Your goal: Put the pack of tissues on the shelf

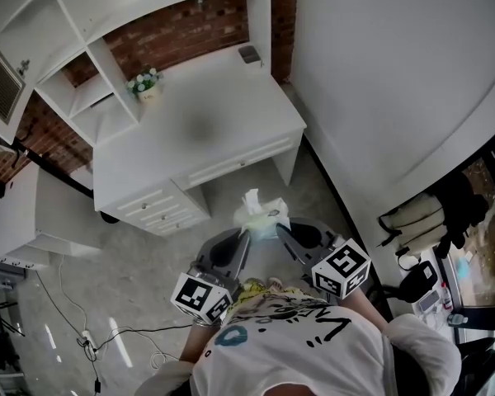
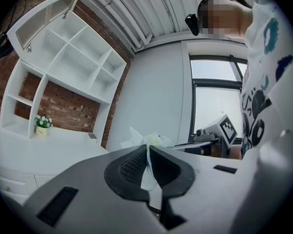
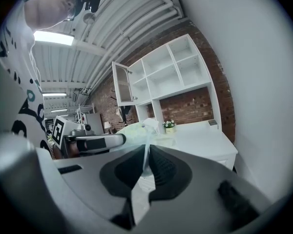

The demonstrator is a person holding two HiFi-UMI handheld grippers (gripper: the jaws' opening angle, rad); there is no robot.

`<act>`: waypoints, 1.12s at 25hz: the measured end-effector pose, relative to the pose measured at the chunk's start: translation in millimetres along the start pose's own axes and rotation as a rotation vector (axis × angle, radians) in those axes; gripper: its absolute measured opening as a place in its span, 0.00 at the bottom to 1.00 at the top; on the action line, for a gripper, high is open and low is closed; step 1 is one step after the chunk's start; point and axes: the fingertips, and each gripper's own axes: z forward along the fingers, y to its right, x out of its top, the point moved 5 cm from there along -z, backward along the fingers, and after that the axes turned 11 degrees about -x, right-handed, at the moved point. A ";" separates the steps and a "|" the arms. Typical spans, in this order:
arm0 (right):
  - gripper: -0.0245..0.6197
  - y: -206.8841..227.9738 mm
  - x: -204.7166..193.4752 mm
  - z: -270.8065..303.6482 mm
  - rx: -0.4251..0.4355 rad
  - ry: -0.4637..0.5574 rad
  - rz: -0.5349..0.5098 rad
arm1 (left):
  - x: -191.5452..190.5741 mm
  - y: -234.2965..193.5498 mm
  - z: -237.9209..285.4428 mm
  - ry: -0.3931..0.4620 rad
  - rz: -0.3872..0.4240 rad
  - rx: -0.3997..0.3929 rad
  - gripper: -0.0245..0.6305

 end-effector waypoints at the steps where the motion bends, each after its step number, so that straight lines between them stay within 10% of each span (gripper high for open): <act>1: 0.10 4.1 -0.3 2.7 -0.003 0.000 0.004 | -0.2 -3.3 4.0 -0.002 -0.001 -0.001 0.07; 28: 0.10 95.8 71.0 182.2 -0.110 0.056 0.074 | 57.5 -200.8 89.2 -0.016 0.031 -0.114 0.07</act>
